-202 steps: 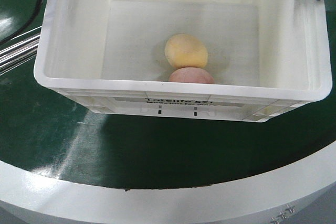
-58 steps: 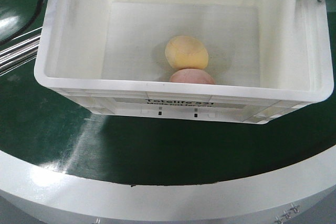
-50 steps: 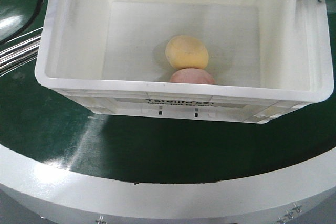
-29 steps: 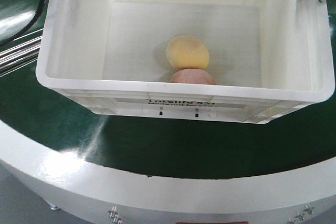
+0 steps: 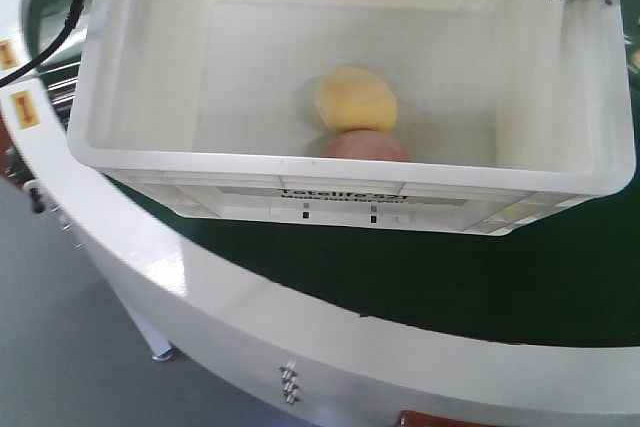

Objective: Place moving items into box and shelve

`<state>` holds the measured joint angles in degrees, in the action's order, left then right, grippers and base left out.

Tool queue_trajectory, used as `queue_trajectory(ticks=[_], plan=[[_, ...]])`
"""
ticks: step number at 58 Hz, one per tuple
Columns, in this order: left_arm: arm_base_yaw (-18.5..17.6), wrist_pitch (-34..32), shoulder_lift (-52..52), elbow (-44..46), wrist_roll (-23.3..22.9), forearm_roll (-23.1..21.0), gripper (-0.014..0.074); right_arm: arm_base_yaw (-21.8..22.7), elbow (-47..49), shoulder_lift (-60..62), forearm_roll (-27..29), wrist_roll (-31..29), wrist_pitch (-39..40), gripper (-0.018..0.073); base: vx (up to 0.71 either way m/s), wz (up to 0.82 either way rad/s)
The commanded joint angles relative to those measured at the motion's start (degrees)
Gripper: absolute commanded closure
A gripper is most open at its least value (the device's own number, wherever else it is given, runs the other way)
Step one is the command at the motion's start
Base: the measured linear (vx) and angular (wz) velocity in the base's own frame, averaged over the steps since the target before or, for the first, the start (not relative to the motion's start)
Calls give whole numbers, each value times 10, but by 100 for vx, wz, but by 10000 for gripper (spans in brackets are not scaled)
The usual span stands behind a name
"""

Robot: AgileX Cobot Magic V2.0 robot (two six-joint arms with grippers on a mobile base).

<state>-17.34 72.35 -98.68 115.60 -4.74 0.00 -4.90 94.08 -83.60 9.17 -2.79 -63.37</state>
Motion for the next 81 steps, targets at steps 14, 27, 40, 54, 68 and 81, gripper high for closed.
queue_trajectory(ticks=[14, 27, 40, 54, 68, 81], plan=[[2, -64, 36, 20, 2, 17, 596, 3, 26, 31, -9, -7, 67, 564, -7, 30], [2, -64, 36, 20, 2, 17, 596, 3, 26, 31, -9, -7, 67, 564, -6, 24], [2, -64, 37, 20, 2, 17, 596, 3, 26, 31, -9, -7, 67, 564, -6, 23], [2, -64, 37, 20, 2, 17, 595, 3, 26, 31, -9, -7, 67, 564, -7, 28], [2, -64, 37, 20, 2, 17, 594, 3, 26, 31, -9, -7, 67, 564, -9, 37], [2, -64, 37, 20, 2, 17, 594, 3, 26, 31, -9, -7, 67, 564, -10, 46]])
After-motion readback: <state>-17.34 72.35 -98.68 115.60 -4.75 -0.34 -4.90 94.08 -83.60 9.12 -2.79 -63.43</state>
